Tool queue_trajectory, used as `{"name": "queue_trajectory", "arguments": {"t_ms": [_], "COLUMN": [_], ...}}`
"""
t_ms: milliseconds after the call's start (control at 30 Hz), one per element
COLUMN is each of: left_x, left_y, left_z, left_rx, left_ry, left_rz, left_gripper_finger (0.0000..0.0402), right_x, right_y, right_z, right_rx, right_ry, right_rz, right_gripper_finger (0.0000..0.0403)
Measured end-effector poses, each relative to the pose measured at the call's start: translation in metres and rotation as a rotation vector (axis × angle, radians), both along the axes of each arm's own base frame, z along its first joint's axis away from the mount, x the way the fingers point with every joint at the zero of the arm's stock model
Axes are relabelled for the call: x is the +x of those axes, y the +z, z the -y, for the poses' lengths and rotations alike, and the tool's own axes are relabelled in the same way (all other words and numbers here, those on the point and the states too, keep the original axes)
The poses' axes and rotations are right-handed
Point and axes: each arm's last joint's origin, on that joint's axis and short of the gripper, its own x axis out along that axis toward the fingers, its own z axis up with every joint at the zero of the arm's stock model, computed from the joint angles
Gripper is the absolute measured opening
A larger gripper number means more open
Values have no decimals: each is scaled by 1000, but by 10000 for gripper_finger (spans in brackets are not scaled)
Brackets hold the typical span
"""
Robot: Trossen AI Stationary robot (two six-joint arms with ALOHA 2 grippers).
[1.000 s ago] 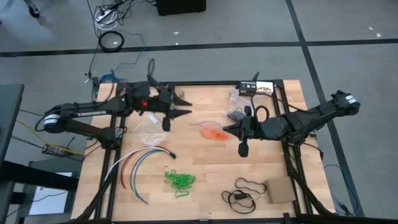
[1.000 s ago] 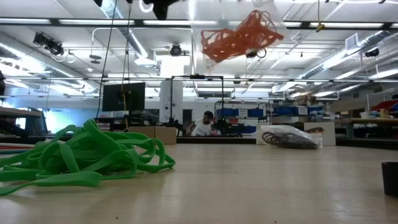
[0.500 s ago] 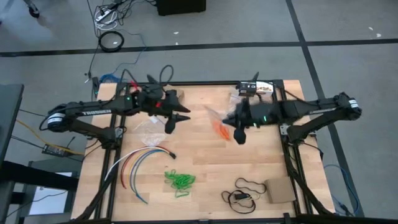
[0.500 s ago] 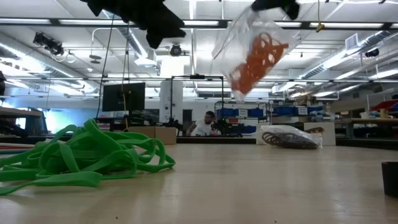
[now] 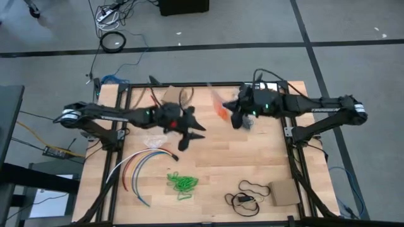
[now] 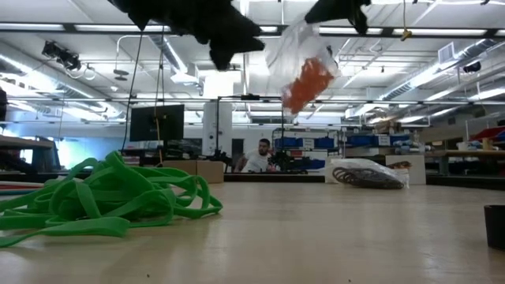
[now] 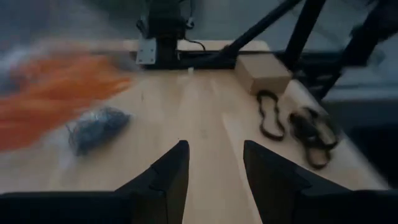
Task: Sort rubber bands
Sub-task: Close the transparent zip bag
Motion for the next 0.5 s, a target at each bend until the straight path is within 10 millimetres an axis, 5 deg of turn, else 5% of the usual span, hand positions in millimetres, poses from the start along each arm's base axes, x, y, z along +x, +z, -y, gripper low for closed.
{"name": "queue_trajectory", "arguments": {"t_ms": [333,500], "left_x": [41,58], "left_y": [-12,-33], "left_z": [52,41], "left_rx": [337,526], "left_ry": [-171,25], "left_rz": [390,349], "left_gripper_finger": [160,160], "right_x": [12,23], "right_y": [0,-6], "right_z": [3,2], "right_rx": [32,44], "right_ry": [50,58], "right_rz": [64,68], "right_gripper_finger": [0,0]}}
